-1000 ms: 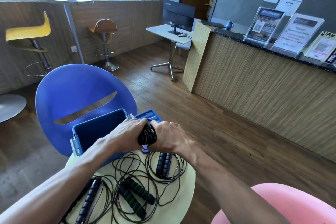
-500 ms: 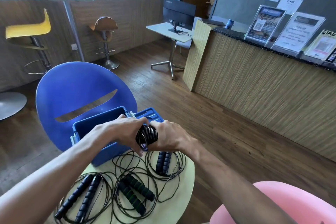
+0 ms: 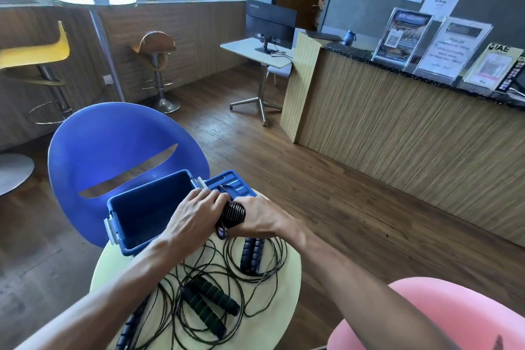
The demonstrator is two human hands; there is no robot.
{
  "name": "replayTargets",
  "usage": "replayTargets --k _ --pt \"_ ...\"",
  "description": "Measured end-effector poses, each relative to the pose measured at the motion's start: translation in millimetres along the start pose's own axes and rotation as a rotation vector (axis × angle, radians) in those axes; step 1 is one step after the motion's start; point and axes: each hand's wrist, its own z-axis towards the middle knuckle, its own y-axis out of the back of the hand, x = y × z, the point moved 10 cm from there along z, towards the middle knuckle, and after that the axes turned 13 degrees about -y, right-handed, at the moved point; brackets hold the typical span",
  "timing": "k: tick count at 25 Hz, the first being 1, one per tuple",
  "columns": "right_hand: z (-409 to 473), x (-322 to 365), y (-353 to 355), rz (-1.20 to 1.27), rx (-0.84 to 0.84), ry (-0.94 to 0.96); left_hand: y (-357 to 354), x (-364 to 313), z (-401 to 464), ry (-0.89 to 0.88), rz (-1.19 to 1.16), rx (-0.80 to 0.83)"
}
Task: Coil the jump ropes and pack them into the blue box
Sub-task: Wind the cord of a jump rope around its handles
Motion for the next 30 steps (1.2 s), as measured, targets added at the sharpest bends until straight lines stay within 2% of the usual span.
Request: replayTargets --k 4,7,12,17,20,22,26,30 --pt "-4.1 9.5 4.5 -0.172 -0.103 0.043 -6.4 11.5 -4.9 0.088 -0.048 0.099" --pt "-1.6 8.4 -2.0 -0.198 -0.119 0.040 -18.0 9.8 -9.3 0.129 -0.148 0.160" --pt "-3.0 9.8 -6.1 -0.225 -0.139 0.074 -21.2 14.4 -9.4 0.124 -0.172 0.217" --pt "-2.6 12.7 4.3 -0.242 -0.166 0.090 -11.2 14.0 -6.3 0.161 -0.189 0.145" --pt "-4.4 19.4 7.4 -0.237 -0.148 0.131 -30.0 26.0 -13.0 0.258 -0.401 0.292" --pt "-6.7 28.9 1.8 -0.326 -0.175 0.156 -39.7 31.0 -17.9 0.338 -0.563 0.374" --pt "-8.4 37.6 -1.3 -0.367 -0.246 0.142 -34.8 24.7 -11.6 0.339 -0.650 0.397" --pt "-12.5 45.5 -13.5 -0.407 -0.283 0.192 -46.3 16.6 -20.2 0.323 -0.687 0.618"
